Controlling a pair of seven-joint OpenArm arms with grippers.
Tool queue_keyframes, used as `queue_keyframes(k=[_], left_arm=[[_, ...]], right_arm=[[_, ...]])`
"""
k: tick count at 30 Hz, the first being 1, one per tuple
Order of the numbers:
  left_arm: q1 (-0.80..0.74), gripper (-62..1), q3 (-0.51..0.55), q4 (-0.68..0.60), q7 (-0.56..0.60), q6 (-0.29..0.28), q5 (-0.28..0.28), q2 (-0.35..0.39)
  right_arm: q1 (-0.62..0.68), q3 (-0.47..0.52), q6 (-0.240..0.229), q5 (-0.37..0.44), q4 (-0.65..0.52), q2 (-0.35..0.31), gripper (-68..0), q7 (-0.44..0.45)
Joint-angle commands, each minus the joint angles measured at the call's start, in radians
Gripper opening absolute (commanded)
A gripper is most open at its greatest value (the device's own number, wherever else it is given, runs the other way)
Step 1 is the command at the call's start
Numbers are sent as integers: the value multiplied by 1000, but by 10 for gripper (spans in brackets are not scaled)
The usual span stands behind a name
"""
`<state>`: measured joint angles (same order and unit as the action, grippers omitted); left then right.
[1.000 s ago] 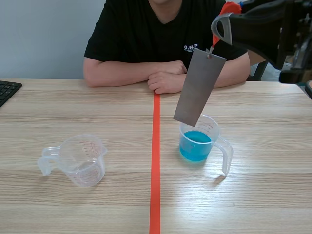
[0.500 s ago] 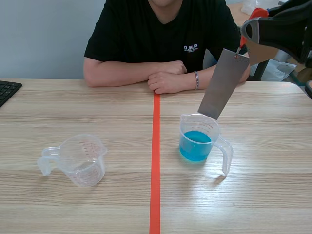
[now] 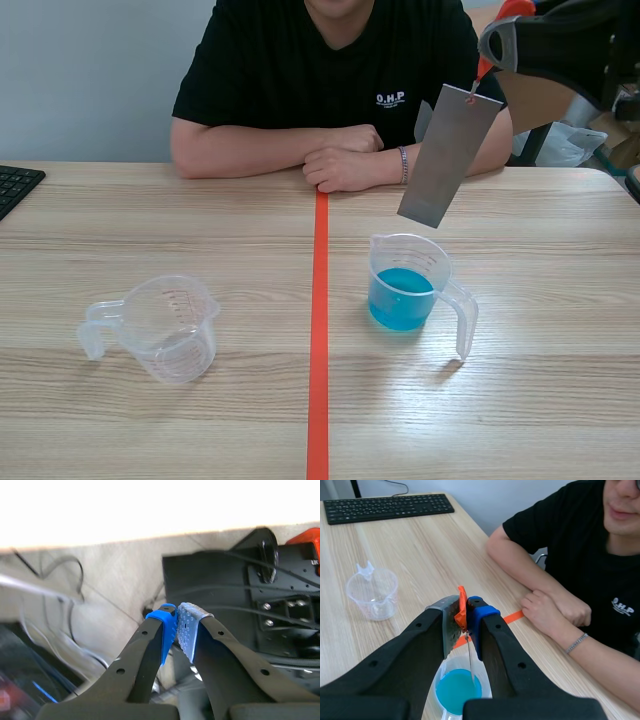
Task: Do the redox reaction experiment.
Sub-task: 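Move the plate over the blue solution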
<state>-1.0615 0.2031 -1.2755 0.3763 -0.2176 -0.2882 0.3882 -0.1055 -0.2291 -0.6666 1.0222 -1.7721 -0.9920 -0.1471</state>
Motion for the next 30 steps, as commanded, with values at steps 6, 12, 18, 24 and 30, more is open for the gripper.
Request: queue_keyframes(k=[6,12,18,24,30], left_arm=[[-4,-560,8,-83,83,-6,-20,245],[-2,-560,8,-172,153,-23,-25,460],[60,-560,8,-247,192,-130,-25,618],[279,-560,-89,-316,203,-151,-24,659],[553,-560,-290,-332,154,-85,6,609]], right_arm=[[-14,-2,4,3,-13,25,-662,-9],[-14,-8,16,3,-13,39,-662,-21],[-14,-14,23,3,-13,40,-662,-24],[-14,-14,28,3,-13,40,-662,-27],[-14,-14,39,3,-13,40,-662,-28]])
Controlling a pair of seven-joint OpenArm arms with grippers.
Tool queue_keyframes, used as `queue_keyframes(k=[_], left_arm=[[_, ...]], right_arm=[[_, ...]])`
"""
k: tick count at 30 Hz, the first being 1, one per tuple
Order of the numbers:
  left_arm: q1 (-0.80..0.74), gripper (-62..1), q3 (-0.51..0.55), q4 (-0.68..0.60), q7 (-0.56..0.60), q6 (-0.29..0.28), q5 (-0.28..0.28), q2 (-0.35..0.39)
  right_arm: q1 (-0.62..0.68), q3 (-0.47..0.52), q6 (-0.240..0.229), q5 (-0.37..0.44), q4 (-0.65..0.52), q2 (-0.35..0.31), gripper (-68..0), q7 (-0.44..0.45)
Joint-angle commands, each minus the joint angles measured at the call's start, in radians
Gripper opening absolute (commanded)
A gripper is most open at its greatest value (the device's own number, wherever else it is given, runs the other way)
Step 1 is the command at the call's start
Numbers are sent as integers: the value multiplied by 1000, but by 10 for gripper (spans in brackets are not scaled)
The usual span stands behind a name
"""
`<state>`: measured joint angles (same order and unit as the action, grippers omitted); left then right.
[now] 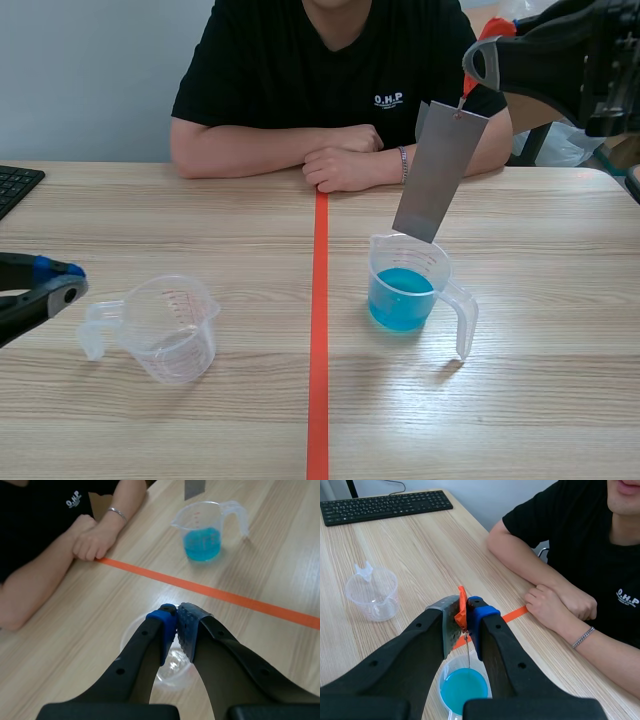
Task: Do the redox reaction experiment.
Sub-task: 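Move the plate over the blue solution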
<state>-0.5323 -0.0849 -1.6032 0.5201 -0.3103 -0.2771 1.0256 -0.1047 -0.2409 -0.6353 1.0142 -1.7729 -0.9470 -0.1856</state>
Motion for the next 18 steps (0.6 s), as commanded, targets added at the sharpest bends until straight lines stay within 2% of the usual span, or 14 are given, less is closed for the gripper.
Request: queue_keyframes(k=[1,3,7,11,13,18], left_arm=[[68,-560,-35,-2,-6,21,4,-46],[147,-560,-101,2,-27,30,42,-82],[277,-560,-218,3,-77,30,161,-171],[380,-560,-291,31,-103,29,266,-269],[417,-560,-304,49,-102,26,306,-317],[509,-560,-364,121,-103,3,357,-395]], right_arm=[[-14,-3,8,11,-13,-5,-662,11],[-14,-3,10,11,-13,-5,-662,11],[-14,-3,11,11,-13,-5,-662,10],[-14,-3,11,11,-13,-5,-662,7],[-14,-3,11,11,-13,-5,-662,7],[-14,-3,11,11,-13,-5,-662,7]])
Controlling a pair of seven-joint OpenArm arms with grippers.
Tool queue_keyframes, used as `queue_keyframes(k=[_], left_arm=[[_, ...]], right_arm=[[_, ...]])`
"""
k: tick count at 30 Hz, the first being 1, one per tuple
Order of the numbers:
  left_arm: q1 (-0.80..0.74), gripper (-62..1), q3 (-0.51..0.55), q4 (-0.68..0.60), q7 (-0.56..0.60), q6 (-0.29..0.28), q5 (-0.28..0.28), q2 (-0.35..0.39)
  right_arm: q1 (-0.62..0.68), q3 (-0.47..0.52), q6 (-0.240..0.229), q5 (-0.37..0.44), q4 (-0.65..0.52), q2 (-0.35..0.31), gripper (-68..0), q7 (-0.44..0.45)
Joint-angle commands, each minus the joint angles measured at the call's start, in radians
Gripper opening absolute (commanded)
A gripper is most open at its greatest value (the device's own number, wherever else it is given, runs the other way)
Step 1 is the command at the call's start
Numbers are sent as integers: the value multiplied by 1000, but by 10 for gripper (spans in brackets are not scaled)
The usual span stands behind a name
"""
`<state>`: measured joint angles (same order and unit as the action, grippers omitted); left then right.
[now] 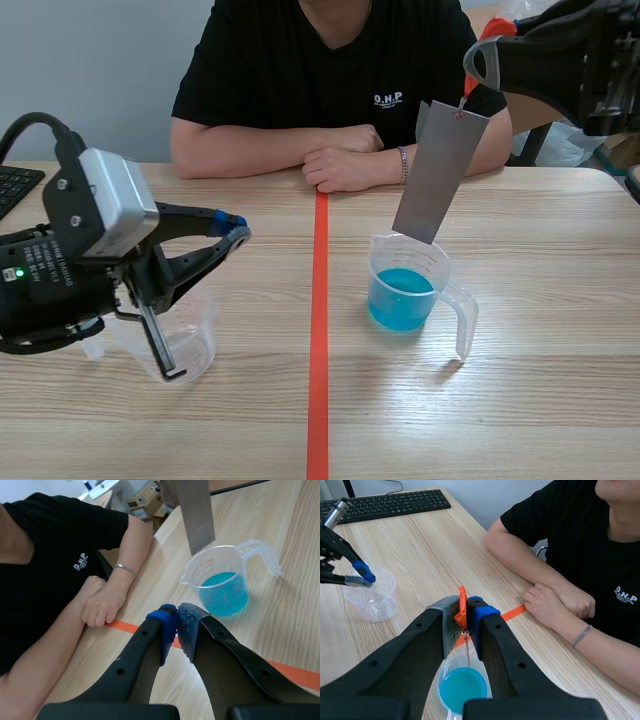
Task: Do the redox reaction experiment.
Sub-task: 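Move the plate over the blue solution, then point at the plate with the left hand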
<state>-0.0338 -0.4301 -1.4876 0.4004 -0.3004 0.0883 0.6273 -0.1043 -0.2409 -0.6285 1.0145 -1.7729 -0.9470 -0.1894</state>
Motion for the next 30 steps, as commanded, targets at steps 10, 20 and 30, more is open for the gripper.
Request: queue_keyframes(k=[10,20,30], left_arm=[[248,-560,-251,197,6,-1,5,-69],[397,-560,-371,341,6,2,2,-184],[484,-560,-437,463,6,29,6,-306]], right_arm=[[-15,-3,4,11,-13,-5,-662,11],[-15,-3,5,12,-13,-5,-662,11],[-15,-3,11,12,-13,-5,-662,11]])
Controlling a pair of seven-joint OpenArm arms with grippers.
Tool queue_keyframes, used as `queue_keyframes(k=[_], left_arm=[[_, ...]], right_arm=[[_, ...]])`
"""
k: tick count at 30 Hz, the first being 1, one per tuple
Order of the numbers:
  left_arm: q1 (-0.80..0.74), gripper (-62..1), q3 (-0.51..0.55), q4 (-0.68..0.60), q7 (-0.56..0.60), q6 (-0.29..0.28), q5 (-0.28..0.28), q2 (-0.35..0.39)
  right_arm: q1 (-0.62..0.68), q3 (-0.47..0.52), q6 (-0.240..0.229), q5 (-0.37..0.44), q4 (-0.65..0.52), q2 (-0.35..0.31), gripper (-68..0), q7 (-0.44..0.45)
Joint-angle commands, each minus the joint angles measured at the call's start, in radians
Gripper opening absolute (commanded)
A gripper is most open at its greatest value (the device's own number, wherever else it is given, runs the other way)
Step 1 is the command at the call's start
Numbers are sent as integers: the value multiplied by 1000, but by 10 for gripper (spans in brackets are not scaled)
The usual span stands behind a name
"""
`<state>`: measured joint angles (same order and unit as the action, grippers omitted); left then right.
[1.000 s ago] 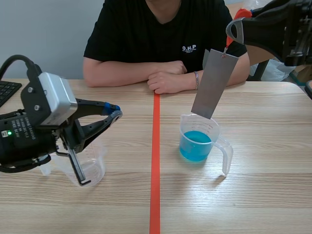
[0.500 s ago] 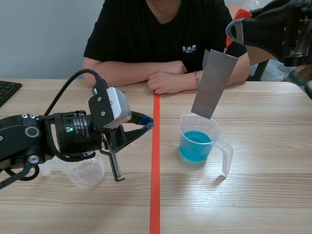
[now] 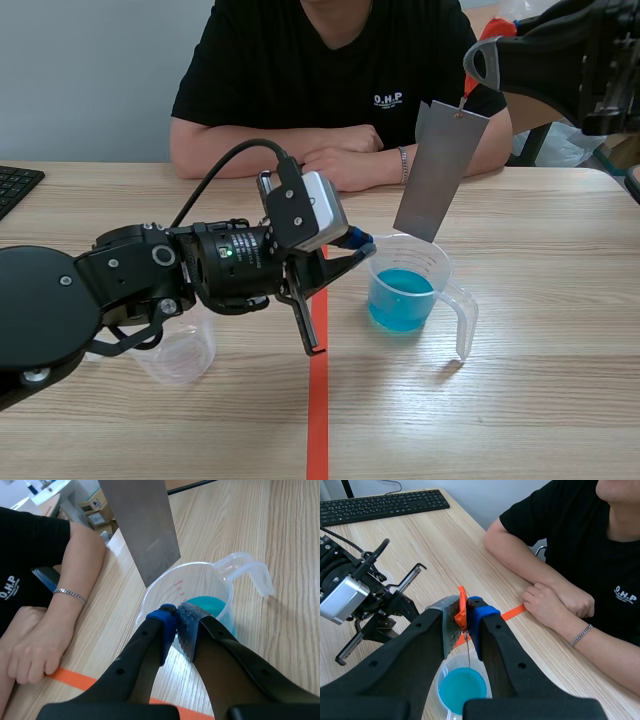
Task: Do the redox reaction experiment.
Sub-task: 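Point at the plate with the left hand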
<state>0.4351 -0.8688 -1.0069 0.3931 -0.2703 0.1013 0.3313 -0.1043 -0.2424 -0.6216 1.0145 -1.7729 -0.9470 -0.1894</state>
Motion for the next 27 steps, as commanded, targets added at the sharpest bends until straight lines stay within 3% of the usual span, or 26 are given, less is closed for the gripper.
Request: queue_keyframes(k=[1,12,27], left_arm=[[18,-560,2,-10,13,6,-7,-18],[62,-560,-3,98,40,74,1,-74],[80,-560,-3,137,63,85,1,-87]], right_arm=[[-15,-1,5,12,-13,-5,-662,11],[-15,-1,4,15,-13,-1,-662,11],[-15,-1,4,15,-13,28,-662,-22]])
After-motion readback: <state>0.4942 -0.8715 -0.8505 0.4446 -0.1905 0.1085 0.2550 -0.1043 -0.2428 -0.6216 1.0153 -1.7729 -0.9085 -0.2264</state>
